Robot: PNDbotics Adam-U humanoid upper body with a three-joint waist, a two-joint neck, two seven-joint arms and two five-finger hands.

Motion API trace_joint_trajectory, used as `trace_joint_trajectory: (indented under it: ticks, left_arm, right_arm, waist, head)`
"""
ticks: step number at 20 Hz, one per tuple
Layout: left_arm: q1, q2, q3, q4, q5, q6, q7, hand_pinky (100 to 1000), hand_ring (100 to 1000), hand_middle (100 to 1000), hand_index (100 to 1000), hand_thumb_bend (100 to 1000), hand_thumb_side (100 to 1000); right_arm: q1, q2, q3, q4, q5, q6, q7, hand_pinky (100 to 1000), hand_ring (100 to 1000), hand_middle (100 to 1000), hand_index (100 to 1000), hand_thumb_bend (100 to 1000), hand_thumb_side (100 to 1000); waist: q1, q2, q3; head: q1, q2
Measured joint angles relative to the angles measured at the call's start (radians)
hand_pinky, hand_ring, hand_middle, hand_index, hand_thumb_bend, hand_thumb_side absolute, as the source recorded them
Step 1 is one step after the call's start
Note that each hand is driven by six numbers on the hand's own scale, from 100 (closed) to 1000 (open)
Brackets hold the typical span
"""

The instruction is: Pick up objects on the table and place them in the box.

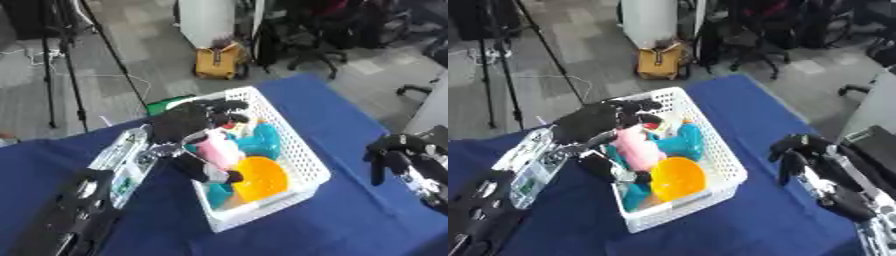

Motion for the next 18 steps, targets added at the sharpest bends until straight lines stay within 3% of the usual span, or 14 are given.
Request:
trace_joint_trajectory:
  ticks: [4, 8, 9, 14, 15, 18]
  left_arm:
    - [0.042, 0.062, 0.031, -0.129, 0.259, 0.082, 0.115, 705, 810, 837, 817, 525, 560]
    - [0.077, 0.132, 0.062, -0.264, 0.47, 0.176, 0.146, 704, 812, 836, 816, 504, 576]
    - [0.08, 0.141, 0.067, -0.286, 0.5, 0.193, 0.145, 680, 796, 811, 813, 404, 672]
    - [0.183, 0.227, 0.145, -0.304, 0.602, 0.274, 0.181, 664, 789, 802, 815, 344, 738]
    - [0.212, 0.25, 0.163, -0.314, 0.62, 0.289, 0.187, 656, 788, 800, 817, 302, 793]
    - [0.29, 0.288, 0.195, -0.354, 0.671, 0.326, 0.185, 648, 781, 796, 818, 273, 831]
  right_arm:
    - [0.003, 0.0, -0.006, 0.001, 0.0, -0.003, -0.003, 348, 373, 559, 720, 100, 548]
    - [0.011, 0.0, -0.007, 0.001, 0.0, -0.004, -0.007, 348, 373, 559, 720, 100, 548]
    - [0.011, 0.0, -0.008, 0.001, 0.0, -0.004, -0.009, 348, 373, 559, 719, 100, 547]
    - [0.032, 0.0, -0.028, 0.001, 0.001, -0.001, -0.025, 348, 373, 559, 719, 100, 548]
    - [0.035, 0.0, -0.03, 0.001, 0.001, 0.0, -0.028, 348, 373, 559, 719, 100, 549]
    - [0.047, -0.003, -0.039, 0.001, 0.004, 0.002, -0.036, 348, 373, 559, 719, 100, 549]
  waist:
    - [-0.011, 0.0, 0.029]
    - [-0.018, -0.009, 0.045]
    - [-0.02, -0.009, 0.047]
    - [-0.037, -0.029, 0.157]
    - [-0.042, -0.03, 0.169]
    - [-0.04, -0.033, 0.217]
  head:
    - [-0.012, 0.004]
    - [-0.024, 0.008]
    - [-0.024, 0.011]
    - [-0.037, 0.036]
    - [-0.041, 0.04]
    - [-0.046, 0.056]
